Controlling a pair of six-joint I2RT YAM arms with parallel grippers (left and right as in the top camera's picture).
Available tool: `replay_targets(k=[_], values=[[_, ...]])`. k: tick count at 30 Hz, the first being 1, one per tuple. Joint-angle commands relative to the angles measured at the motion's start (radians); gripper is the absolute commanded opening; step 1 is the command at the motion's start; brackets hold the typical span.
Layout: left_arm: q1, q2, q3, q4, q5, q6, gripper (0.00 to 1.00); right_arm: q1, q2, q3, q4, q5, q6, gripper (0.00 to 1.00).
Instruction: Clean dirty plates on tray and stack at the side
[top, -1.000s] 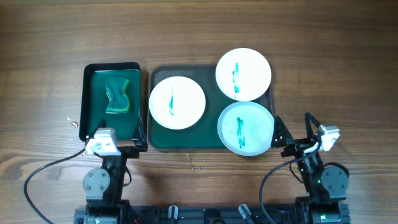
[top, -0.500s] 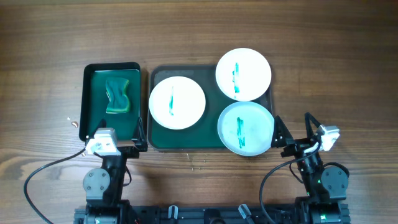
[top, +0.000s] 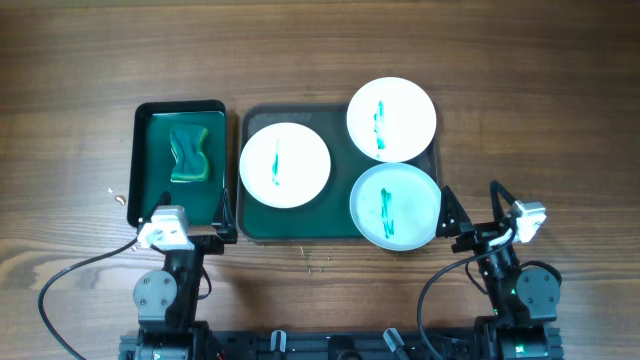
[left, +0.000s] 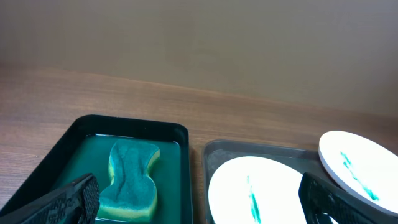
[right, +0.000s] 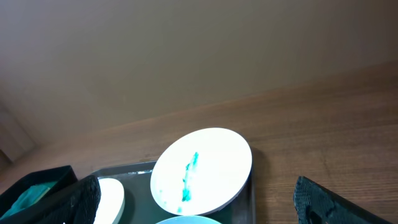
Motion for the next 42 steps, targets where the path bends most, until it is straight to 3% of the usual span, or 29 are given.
replay_targets(k=[1,19,26,29,35,42], values=[[0.006,-0.007,-0.007,0.000,0.016,0.001,1.00,0.004,-0.003,-0.001,0.003,0.017,0.007,1.00],[0.005,-0.007,-0.007,0.001,0.024,0.000,1.00,0.004,-0.003,-0.001,0.006,0.030,0.052,1.00],[0.005,-0.006,0.000,0.039,0.118,-0.002,1.00,0.004,-0.002,0.006,0.027,-0.161,0.020,1.00],[0.006,0.009,0.066,-0.025,0.169,-0.002,1.00,0.004,0.031,0.056,0.011,-0.237,-0.016,1.00],[0.005,0.184,0.300,-0.208,0.172,-0.002,1.00,0.004,0.285,0.280,-0.075,-0.317,-0.095,1.00],[0.005,0.600,0.804,-0.629,0.184,-0.002,1.00,0.004,0.781,0.796,-0.546,-0.345,-0.214,1.00]])
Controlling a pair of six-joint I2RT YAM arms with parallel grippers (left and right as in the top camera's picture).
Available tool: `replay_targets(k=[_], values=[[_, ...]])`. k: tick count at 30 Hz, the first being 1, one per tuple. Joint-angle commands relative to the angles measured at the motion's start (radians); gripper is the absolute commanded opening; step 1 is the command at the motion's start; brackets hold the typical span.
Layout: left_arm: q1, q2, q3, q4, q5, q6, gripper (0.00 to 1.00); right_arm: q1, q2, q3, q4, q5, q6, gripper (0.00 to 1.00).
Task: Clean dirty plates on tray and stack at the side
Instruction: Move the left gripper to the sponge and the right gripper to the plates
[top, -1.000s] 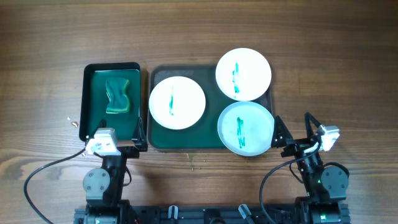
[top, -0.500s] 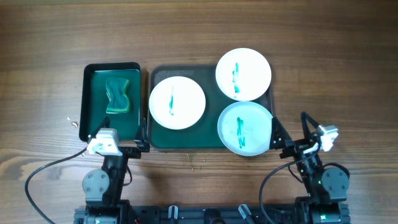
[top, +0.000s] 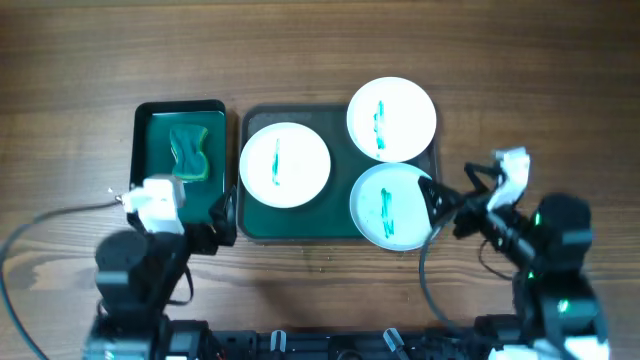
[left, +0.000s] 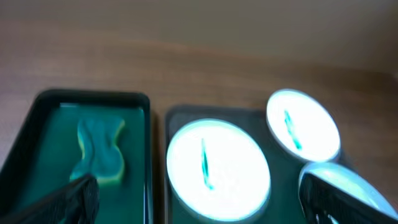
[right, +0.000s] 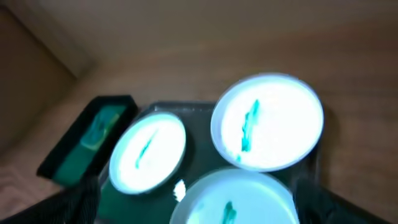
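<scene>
A dark grey tray (top: 300, 224) holds three plates, each with a teal smear: a white one on the left (top: 285, 165), a white one at the far right (top: 391, 119), and a pale blue one at the near right (top: 393, 205). A green-and-yellow sponge (top: 189, 150) lies in a green bin (top: 180, 105) left of the tray. My left gripper (top: 180, 213) hangs open over the bin's near edge, empty. My right gripper (top: 455, 198) is open and empty at the blue plate's (right: 242, 199) right rim. The left wrist view shows the sponge (left: 99, 152) and the left plate (left: 217, 163) ahead.
Bare wooden table surrounds the bin and tray. Cables trail from both arm bases along the table's near edge. The far-right white plate overhangs the tray's far right corner.
Both arms have lifted and come forward from the near edge. The left gripper now stands over the bin's near edge, the right at the blue plate's rim. Both wrist cameras now look down on the plates.
</scene>
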Motion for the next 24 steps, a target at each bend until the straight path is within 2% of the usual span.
replay_targets(k=[1,5,7,10,11,13,14,17,21,24], values=[[0.005,0.228,0.282,-0.186,0.016,-0.003,1.00,0.003,0.236,0.279,-0.209,-0.035,-0.099,1.00],[0.005,0.492,0.562,-0.459,0.016,-0.003,1.00,0.003,0.501,0.575,-0.533,-0.034,-0.150,1.00],[0.005,0.610,0.663,-0.537,0.022,-0.003,1.00,0.003,0.600,0.667,-0.598,-0.038,-0.145,1.00],[0.005,0.715,0.694,-0.533,0.035,-0.003,1.00,0.003,0.679,0.683,-0.545,-0.079,-0.044,1.00],[0.005,0.757,0.694,-0.534,0.035,-0.003,1.00,0.007,0.708,0.683,-0.515,-0.131,-0.073,1.00],[0.005,0.797,0.694,-0.534,0.034,-0.002,1.00,0.024,0.746,0.683,-0.488,-0.137,-0.064,0.92],[0.005,0.817,0.694,-0.534,0.034,-0.002,1.00,0.040,0.768,0.683,-0.476,-0.137,-0.050,0.85],[0.005,0.876,0.694,-0.533,0.035,-0.002,1.00,0.132,0.862,0.683,-0.428,-0.032,0.068,0.73],[0.006,0.923,0.694,-0.537,0.021,-0.008,1.00,0.273,1.000,0.684,-0.330,0.093,0.166,0.72],[0.006,0.939,0.694,-0.538,-0.087,-0.106,1.00,0.345,1.108,0.684,-0.257,0.119,0.203,0.68]])
